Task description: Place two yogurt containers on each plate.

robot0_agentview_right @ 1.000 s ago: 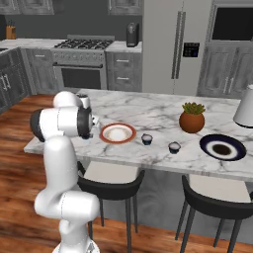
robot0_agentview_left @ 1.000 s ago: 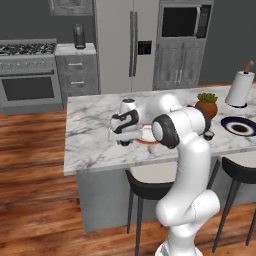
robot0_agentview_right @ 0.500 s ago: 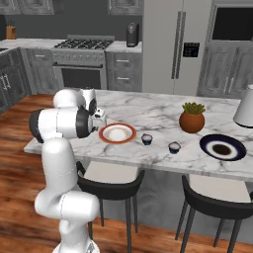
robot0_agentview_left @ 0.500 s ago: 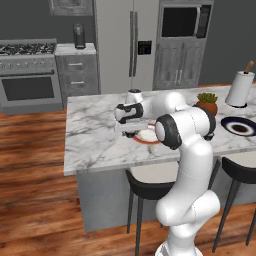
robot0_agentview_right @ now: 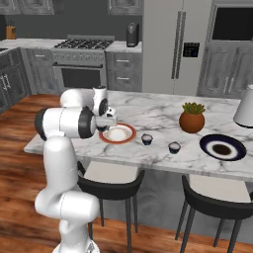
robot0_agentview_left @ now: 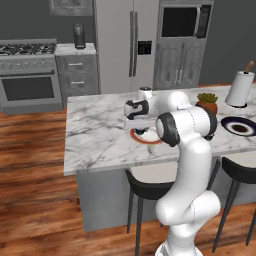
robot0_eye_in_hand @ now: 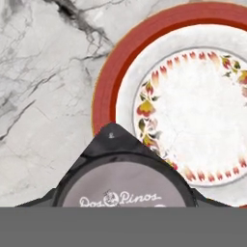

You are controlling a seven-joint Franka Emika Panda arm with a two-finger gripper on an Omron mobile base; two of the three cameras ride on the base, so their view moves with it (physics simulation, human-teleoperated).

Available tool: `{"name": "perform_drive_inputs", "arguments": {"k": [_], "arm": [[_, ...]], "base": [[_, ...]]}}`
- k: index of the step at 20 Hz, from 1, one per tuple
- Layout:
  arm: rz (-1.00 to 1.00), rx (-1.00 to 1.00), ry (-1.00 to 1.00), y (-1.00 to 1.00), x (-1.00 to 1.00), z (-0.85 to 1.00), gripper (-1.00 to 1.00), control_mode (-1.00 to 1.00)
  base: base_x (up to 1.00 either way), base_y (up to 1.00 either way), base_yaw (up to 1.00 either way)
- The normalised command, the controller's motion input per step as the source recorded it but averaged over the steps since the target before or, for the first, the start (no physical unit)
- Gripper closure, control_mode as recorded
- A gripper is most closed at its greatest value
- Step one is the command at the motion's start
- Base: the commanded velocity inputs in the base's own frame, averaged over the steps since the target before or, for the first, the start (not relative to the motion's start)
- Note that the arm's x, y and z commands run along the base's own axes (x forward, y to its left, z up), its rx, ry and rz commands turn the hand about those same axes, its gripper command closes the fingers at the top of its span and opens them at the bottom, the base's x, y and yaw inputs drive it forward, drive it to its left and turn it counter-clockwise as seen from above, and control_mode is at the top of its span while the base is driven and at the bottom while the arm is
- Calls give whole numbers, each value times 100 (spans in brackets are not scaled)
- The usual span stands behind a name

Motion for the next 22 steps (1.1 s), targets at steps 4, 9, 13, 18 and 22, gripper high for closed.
{"name": "perform_drive_inputs", "arguments": {"k": [4,9,13,18,22], "arm": [[0,0,0,-30,42,-21,100,-100],[0,0,0,-14,40,-35,100,-100],[0,0,0,-8,22,-30,100,-100],[0,0,0,-1,19,-31,100,-100],[0,0,0,-6,6,-20,-100,-100]], "base": [[0,0,0],[0,0,0],[0,0,0],[0,0,0],[0,0,0]]}}
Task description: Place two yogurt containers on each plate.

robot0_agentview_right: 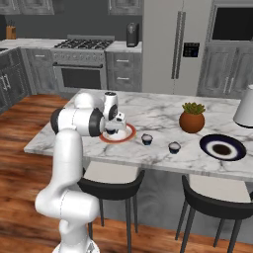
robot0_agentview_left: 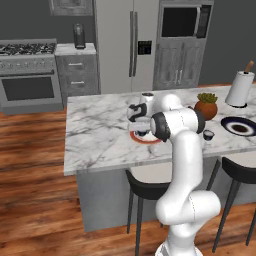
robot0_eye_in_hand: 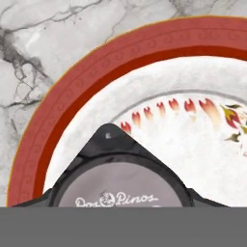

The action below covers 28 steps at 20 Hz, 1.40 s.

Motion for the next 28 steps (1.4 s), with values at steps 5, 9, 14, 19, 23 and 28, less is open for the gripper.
{"name": "perform_drive_inputs", "arguments": {"k": [5,9,14,19,23,28], "arm": [[0,1,0,-12,0,1,-100,-100],[0,0,1,-6,-8,18,-100,-100],[0,0,8,-5,-5,36,-100,-100],[-2,0,19,-24,-1,32,-100,-100],[-8,0,15,-55,-7,15,-100,-100],[-4,1,10,-66,-7,8,-100,-100]], "base": [[0,0,0],[0,0,0],[0,0,0],[0,0,0],[0,0,0],[0,0,0]]}}
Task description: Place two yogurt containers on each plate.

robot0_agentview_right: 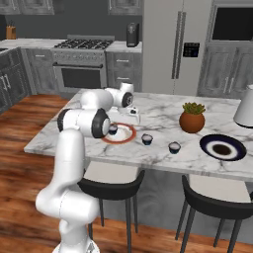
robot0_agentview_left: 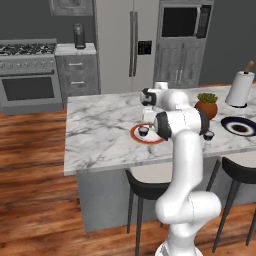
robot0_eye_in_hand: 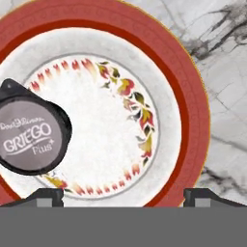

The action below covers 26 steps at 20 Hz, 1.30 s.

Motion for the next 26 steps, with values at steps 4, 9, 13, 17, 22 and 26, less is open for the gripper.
{"name": "perform_drive_inputs", "arguments": {"k": [4,9,13,17,22,26], "arm": [[-1,4,2,-68,-8,0,-100,-100],[0,7,0,-66,-4,0,-100,-100],[9,4,0,-59,-5,0,-100,-100],[22,0,0,-45,-2,0,-100,-100],[27,0,0,-34,0,-1,-100,-100],[22,0,0,-18,0,-14,-100,-100]], "base": [[0,0,0],[0,0,0],[0,0,0],[0,0,0],[0,0,0],[0,0,0]]}}
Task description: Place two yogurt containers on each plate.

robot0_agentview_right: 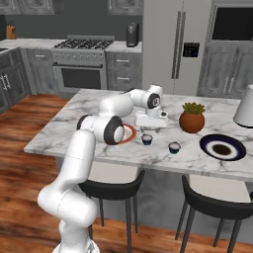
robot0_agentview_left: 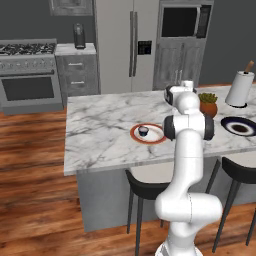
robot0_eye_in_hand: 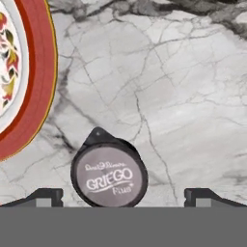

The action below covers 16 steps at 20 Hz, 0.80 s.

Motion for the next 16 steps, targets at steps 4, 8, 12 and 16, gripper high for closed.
{"name": "perform_drive_inputs", "arguments": {"k": [4,8,12,16], "arm": [[18,0,0,-1,0,-25,-100,-100],[13,0,0,0,0,-19,-100,-100],[8,0,-1,0,0,-10,-100,-100],[2,0,-8,0,0,-9,-100,-100]], "base": [[0,0,0],[0,0,0],[0,0,0],[0,0,0]]}}
